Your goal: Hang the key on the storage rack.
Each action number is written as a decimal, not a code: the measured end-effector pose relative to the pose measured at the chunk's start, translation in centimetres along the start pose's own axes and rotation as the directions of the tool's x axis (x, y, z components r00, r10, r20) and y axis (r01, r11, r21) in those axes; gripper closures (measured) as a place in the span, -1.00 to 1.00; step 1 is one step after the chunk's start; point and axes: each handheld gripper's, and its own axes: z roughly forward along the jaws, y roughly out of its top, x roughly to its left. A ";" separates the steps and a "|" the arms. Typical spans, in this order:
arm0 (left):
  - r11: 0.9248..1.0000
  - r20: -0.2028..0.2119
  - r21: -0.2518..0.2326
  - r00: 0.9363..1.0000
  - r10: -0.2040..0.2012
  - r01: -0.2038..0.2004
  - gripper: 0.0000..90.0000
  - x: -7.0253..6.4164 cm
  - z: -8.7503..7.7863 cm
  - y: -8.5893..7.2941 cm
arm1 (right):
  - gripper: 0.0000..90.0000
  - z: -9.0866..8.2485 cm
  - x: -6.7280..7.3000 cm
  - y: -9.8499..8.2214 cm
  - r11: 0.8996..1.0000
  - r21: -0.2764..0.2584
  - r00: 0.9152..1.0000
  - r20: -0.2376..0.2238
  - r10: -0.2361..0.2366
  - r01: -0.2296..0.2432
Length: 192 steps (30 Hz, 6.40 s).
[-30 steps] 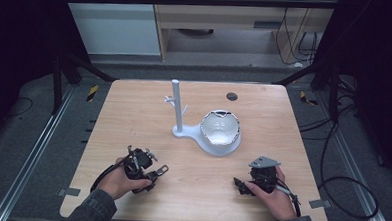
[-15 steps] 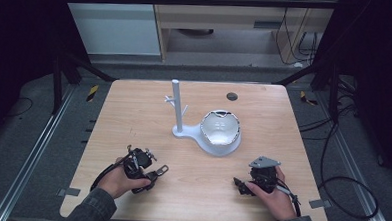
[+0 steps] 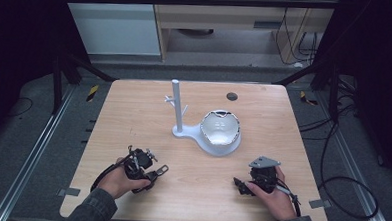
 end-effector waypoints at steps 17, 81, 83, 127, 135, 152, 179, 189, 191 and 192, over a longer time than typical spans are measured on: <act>0.998 -0.007 -0.063 1.000 -0.013 0.012 0.08 0.0 -0.8 -0.6 | -0.99 0.0 0.0 0.0 1.000 0.000 1.000 0.000 -0.001 0.001; 0.937 -0.175 -0.348 0.984 -0.022 -0.041 0.08 4.0 -20.1 9.9 | -0.99 0.0 0.0 0.0 1.000 0.001 1.000 0.000 -0.003 0.003; 0.935 -0.177 -0.353 0.984 -0.027 -0.038 0.08 4.2 -20.2 10.0 | -0.99 0.0 0.0 0.0 1.000 -0.001 1.000 0.001 -0.007 0.007; 0.913 -0.180 -0.406 0.983 -0.045 -0.032 0.08 4.4 -19.8 12.4 | -0.99 0.0 0.0 0.0 1.000 0.001 1.000 -0.001 -0.006 0.006; 0.916 -0.181 -0.400 0.981 -0.064 -0.014 0.08 5.1 -18.8 12.2 | -0.99 0.0 -0.1 0.0 1.000 0.000 1.000 -0.001 -0.007 0.007; 0.919 -0.165 -0.395 0.982 -0.089 0.017 0.08 6.0 -17.3 11.0 | -0.99 0.0 0.0 0.0 1.000 0.001 1.000 -0.001 -0.005 0.005; 0.922 -0.151 -0.388 0.985 -0.086 0.021 0.08 5.5 -12.3 8.7 | -0.99 0.0 0.0 0.0 1.000 0.000 1.000 -0.002 -0.005 0.005; 0.908 -0.134 -0.419 0.986 -0.095 0.030 0.08 4.8 -10.0 8.4 | -0.99 0.0 0.0 0.0 1.000 0.000 1.000 -0.002 -0.006 0.006; 0.904 -0.126 -0.426 0.988 -0.092 0.031 0.08 4.5 -9.4 8.5 | -0.99 0.0 0.0 0.0 1.000 0.000 1.000 -0.002 -0.005 0.005; 0.903 -0.123 -0.429 0.988 -0.089 0.028 0.08 4.4 -9.1 8.5 | -0.99 0.0 0.0 0.0 1.000 0.000 1.000 -0.003 -0.003 0.003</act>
